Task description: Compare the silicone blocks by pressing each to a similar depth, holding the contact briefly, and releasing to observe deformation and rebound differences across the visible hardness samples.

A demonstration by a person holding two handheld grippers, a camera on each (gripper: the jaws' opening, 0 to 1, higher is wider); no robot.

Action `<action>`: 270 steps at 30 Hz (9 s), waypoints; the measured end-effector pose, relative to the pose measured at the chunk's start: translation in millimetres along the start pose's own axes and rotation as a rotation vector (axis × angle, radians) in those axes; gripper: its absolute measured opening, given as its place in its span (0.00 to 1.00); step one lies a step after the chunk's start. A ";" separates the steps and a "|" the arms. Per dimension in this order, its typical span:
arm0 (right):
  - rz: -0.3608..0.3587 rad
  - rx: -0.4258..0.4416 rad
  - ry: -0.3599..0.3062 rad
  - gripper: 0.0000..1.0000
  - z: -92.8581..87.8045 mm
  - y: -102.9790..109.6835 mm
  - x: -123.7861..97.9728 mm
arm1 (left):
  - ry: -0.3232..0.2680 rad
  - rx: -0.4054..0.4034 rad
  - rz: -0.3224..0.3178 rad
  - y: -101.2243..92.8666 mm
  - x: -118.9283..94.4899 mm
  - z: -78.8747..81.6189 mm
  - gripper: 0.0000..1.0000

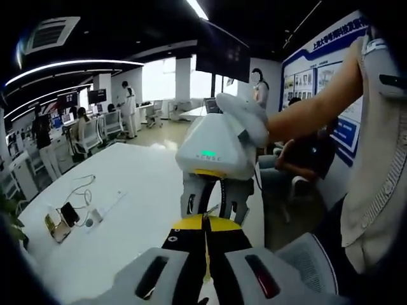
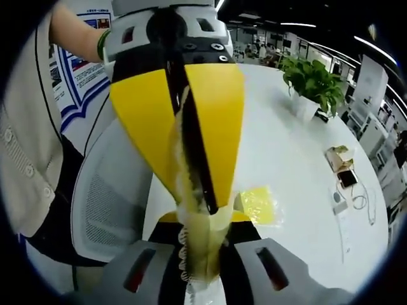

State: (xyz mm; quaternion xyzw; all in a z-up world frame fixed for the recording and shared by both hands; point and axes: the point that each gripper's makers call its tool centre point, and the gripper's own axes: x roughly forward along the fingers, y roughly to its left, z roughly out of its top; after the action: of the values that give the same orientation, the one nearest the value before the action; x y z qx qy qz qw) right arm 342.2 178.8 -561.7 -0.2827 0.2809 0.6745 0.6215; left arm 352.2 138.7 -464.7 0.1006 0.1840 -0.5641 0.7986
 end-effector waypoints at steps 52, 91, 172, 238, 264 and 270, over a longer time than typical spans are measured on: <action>-0.018 -0.014 -0.002 0.13 0.5 0.9 -3.6 | 0.018 0.034 0.025 -11.7 4.6 6.4 0.00; -0.014 -0.045 -0.061 0.22 9.1 5.6 -1.1 | 0.044 0.042 0.053 -18.9 1.0 6.8 0.00; -0.381 0.466 -0.423 0.63 -79.3 17.2 -93.2 | 0.059 -0.239 0.071 21.0 63.8 -49.0 0.00; -0.372 0.740 -0.483 0.56 -170.2 35.0 -94.4 | 0.212 -0.604 0.400 179.2 208.1 -189.9 0.00; -0.440 0.736 -0.531 0.57 -139.6 30.6 -88.8 | 0.147 -0.365 0.452 181.8 160.5 -141.5 0.52; -0.506 0.741 -0.556 0.56 -125.5 24.7 -88.6 | 0.094 -0.316 0.428 163.0 125.8 -128.2 0.54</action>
State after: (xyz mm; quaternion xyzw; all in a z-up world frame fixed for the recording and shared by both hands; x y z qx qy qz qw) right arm 327.6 25.3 -581.9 0.0866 0.2479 0.4084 0.8742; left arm 519.2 133.2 -640.5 0.0374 0.2810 -0.3413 0.8962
